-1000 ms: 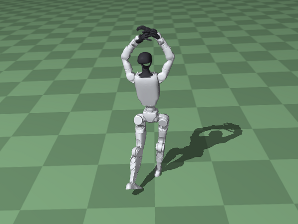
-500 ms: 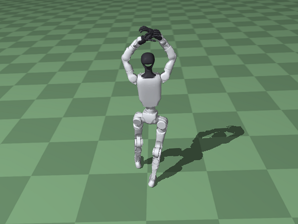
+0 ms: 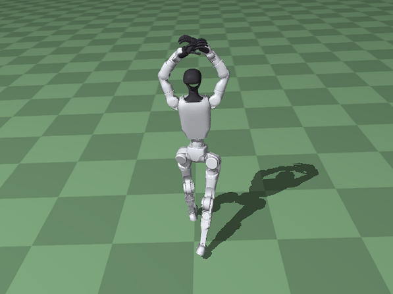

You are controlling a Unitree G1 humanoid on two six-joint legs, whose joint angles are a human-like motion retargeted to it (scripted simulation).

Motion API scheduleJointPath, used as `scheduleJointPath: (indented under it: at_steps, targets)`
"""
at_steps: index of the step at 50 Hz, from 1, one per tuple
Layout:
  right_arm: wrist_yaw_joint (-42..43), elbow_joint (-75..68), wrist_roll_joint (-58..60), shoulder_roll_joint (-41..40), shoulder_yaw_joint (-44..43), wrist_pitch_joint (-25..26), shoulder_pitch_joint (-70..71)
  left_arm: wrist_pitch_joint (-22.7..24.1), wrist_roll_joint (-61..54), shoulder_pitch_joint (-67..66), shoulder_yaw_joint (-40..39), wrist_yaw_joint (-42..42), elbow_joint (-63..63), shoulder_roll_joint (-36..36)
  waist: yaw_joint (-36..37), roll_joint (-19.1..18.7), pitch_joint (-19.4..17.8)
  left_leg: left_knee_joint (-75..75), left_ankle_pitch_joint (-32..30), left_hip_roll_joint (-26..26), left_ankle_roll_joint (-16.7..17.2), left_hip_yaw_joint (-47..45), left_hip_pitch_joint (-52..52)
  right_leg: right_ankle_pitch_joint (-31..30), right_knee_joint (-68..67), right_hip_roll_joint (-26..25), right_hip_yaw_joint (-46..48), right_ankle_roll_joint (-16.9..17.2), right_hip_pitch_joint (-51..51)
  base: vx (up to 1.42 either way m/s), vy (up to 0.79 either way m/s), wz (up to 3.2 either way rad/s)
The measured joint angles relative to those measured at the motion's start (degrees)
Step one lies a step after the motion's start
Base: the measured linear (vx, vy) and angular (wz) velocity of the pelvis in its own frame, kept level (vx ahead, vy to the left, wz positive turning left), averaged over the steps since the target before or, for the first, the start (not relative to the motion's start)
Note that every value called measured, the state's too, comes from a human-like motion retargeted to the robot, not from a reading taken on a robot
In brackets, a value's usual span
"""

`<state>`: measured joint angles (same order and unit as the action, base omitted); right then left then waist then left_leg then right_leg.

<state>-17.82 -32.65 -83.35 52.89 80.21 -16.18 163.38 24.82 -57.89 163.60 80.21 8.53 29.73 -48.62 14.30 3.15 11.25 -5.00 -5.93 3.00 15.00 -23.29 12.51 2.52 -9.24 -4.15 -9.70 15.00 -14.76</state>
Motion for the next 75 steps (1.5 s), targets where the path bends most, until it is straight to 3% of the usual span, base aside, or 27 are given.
scheduleJointPath:
  at_steps: [5, 8, 10, 13, 15, 18, 22, 27, 30, 32, 38, 48, 52, 57, 60, 65, 67, 70, 75]
  targets:
    - [0.21, -0.03, 4.14, -0.61, 0.00, 1.39, -1.04, 0.34, -1.90, -2.36, 0.00, 1.14, -0.60, -1.20, -1.55, -0.11, 0.80, 0.00, 4.24, -0.31, 0.00, 2.33, -7.13, -11.97, -8.44, -0.84, -0.37, 0.00, -0.35, 0.62, 0.13, 0.19]
    - [0.79, -0.14, 6.64, -1.48, 0.00, 1.66, -0.86, 0.73, -1.31, -2.49, 0.00, 0.31, -0.34, -1.75, -1.88, -1.76, 0.16, 0.00, 6.20, 1.19, 0.00, 3.40, -11.42, -17.92, -21.80, -2.84, 1.02, 0.00, 5.12, 0.51, 0.12, 0.11]
    - [1.25, -0.04, 7.07, -1.82, 0.00, 1.46, -0.17, 0.80, -1.12, -2.10, 0.00, -0.61, -0.48, -1.93, -1.99, -2.59, -0.32, 0.00, 7.38, 1.62, -0.01, 3.63, -13.14, -17.68, -32.09, -2.83, 2.89, 0.00, 11.39, 0.40, 0.22, 0.04]
    - [1.45, 0.04, 6.05, -1.74, -0.03, 1.21, 0.90, 0.70, -2.29, -1.24, 0.00, -1.76, -0.73, -1.84, -2.94, -2.88, -1.16, 1.07, 10.00, -0.76, -0.01, 4.16, -14.88, -10.06, -42.08, 2.31, 4.86, 0.00, 20.11, 0.38, 0.43, 0.22]
    - [1.51, -0.08, 5.51, -1.68, -0.05, 1.44, 0.95, 0.22, -2.58, -1.21, 0.00, -2.21, -0.38, -1.49, -3.78, -3.11, -2.05, 2.79, 11.94, -1.96, -0.15, 5.22, -15.90, -5.01, -43.60, 6.13, 8.18, -2.20, 24.02, 0.36, 0.30, 0.51]
    - [1.88, -0.76, 5.73, -1.68, -0.03, 1.68, 0.52, -0.23, -1.68, -1.60, 0.00, -2.84, 0.58, -0.70, -5.60, -3.80, -3.43, 4.80, 14.04, -2.72, -0.79, 8.14, -17.18, -1.47, -36.62, 8.59, 13.34, -4.14, 27.01, 0.32, 0.13, 0.89]
    - [2.63, -1.62, 5.04, -1.82, -0.12, 1.65, -0.19, -0.11, 0.12, -1.78, 0.00, -4.17, 1.55, 0.34, -8.40, -4.01, -6.18, 6.30, 16.18, -4.74, -1.75, 12.96, -19.24, -2.87, -17.73, 9.98, 16.19, -1.42, 27.72, 0.29, 0.07, 1.14]
    - [1.66, -1.89, 3.32, -1.34, -0.29, 1.49, -1.43, 1.10, 2.49, -2.10, 0.00, -3.18, 1.09, 0.38, -8.77, -3.05, -10.12, 6.50, 17.99, -5.85, -0.02, 15.79, -22.54, -12.72, 5.49, 9.68, 21.47, 0.00, 29.19, 0.25, -0.18, 0.56]
    - [0.69, -1.43, 2.29, -0.88, -0.19, 1.75, -2.04, 1.39, 3.70, -2.31, 0.00, -2.28, 1.09, 0.41, -8.02, -2.82, -11.93, 6.35, 18.38, -6.88, 0.00, 16.29, -23.55, -20.72, 13.46, 8.58, 25.60, 0.00, 33.13, 0.15, -0.22, 0.14]
    - [0.44, -1.61, 2.13, -0.72, -0.15, 1.93, -2.07, 1.46, 4.02, -2.35, 0.00, -1.80, 1.15, 0.60, -7.43, -2.95, -12.49, 6.32, 18.74, -7.20, 0.00, 16.44, -24.17, -22.08, 14.24, 7.94, 26.78, 0.00, 36.77, 0.19, -0.17, 0.00]
    - [0.52, -2.64, 2.41, -0.33, -0.23, 1.88, -0.92, 1.54, 3.77, -1.98, 0.00, -1.30, 1.37, 1.29, -6.25, -2.60, -11.10, 5.75, 20.63, -7.62, 0.00, 16.45, -25.29, -18.32, 14.24, 7.27, 24.08, 0.00, 42.29, 0.38, -0.04, 0.02]
    - [0.26, -1.97, 2.85, 0.63, -0.08, 1.79, -0.58, 1.78, 3.43, -1.34, 0.00, -0.61, 1.86, 2.06, -9.82, -2.08, -6.51, 9.59, 21.60, -3.82, 0.00, 20.77, -27.58, -21.39, 14.23, 4.89, 24.59, 0.00, 32.38, 0.55, -0.19, 0.57]
    - [-0.44, -1.35, -0.29, 1.26, -0.13, 2.19, -1.55, 0.99, 3.52, -1.36, 0.00, -1.08, 1.71, 2.35, -10.06, -2.22, -4.62, 14.05, 18.24, -1.07, -0.02, 22.68, -29.06, -18.70, 14.24, 3.95, 23.73, 0.00, 27.61, 0.68, -0.21, 0.11]
    - [-0.56, -1.95, -2.15, 1.35, -0.19, 3.04, -1.36, -0.37, 1.68, -1.89, 0.00, -2.66, 1.54, 2.76, -9.61, -0.54, -2.95, 26.04, 8.90, 1.15, -0.27, 23.87, -26.89, -11.47, 10.97, 3.13, 20.72, 0.00, 21.94, 0.66, -0.28, -0.10]
    - [-0.29, -2.30, -2.32, 0.95, -0.25, 3.22, -0.16, -0.86, 0.88, -1.28, 0.00, -3.87, 1.34, 2.73, -8.70, 0.79, -2.64, 38.87, 7.05, 1.89, -2.66, 21.06, -21.18, -7.56, 8.57, 3.60, 19.05, 0.00, 19.90, 0.53, -0.20, -0.14]
    - [-0.26, -2.46, -3.73, -0.05, -0.22, 3.08, 0.52, -1.30, 0.62, -0.15, 0.00, -3.36, 0.67, 2.18, -4.85, 1.74, -2.09, 47.55, 17.22, 7.32, -6.77, 7.93, -13.89, -4.01, 7.91, 2.86, 16.74, 0.00, 17.34, 0.41, -0.19, -0.42]
    - [-0.38, -2.24, -4.10, -0.58, -0.13, 2.86, 0.34, -1.36, 0.43, 0.07, 0.00, -2.84, 0.38, 1.49, -2.64, 1.83, -1.82, 43.67, 20.47, 8.25, -6.15, 2.79, -12.36, -3.55, 7.81, 2.24, 15.28, 0.00, 16.97, 0.33, -0.22, -0.79]
    - [-0.17, -2.19, -3.27, -1.46, -0.04, 2.13, 0.22, -1.06, -0.25, 0.01, 0.00, -2.28, 0.16, 0.45, 0.04, 1.46, -1.62, 31.48, 20.07, 7.28, -3.63, -2.02, -11.09, -3.01, 7.79, 1.46, 13.06, 0.00, 16.02, 0.31, -0.15, -0.79]
    - [0.63, -2.45, -1.14, -2.28, -1.05, 1.19, 0.59, -1.01, 0.23, 0.34, 0.00, -1.57, 1.21, 0.59, 0.75, -1.96, -2.36, 8.05, 9.74, 4.60, -0.12, 0.26, -8.23, -0.96, 7.75, -0.17, 10.16, 0.00, 12.55, 0.27, 0.13, -0.54]
